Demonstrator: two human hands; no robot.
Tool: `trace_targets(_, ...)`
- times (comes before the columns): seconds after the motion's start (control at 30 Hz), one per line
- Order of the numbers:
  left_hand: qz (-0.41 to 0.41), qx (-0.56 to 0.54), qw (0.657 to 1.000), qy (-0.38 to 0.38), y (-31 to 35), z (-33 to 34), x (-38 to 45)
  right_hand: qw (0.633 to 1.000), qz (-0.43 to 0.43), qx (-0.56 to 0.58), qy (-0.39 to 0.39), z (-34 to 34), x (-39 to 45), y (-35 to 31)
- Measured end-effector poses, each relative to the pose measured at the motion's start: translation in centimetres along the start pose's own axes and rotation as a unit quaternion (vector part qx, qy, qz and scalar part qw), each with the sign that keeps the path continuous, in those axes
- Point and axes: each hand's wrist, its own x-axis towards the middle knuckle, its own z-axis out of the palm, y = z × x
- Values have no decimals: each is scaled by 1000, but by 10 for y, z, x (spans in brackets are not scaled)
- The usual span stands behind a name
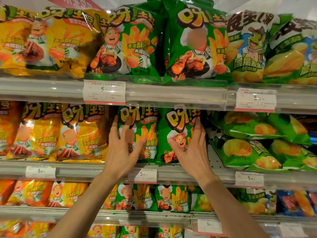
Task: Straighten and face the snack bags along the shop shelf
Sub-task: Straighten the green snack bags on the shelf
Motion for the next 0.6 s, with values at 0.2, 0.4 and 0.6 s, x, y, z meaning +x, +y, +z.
trace_targets(0.2,5,8,1000,3,1,2,-8,1000,-11,-12,8,5,-12,2)
trace_targets(0.4,12,64,998,1,6,-5,-7,998,9,-58,-2,-5,-14,-5)
trace_targets(0.6,45,86,995,27,10,-24,-13,996,78,15,-28,-18,-29,-14)
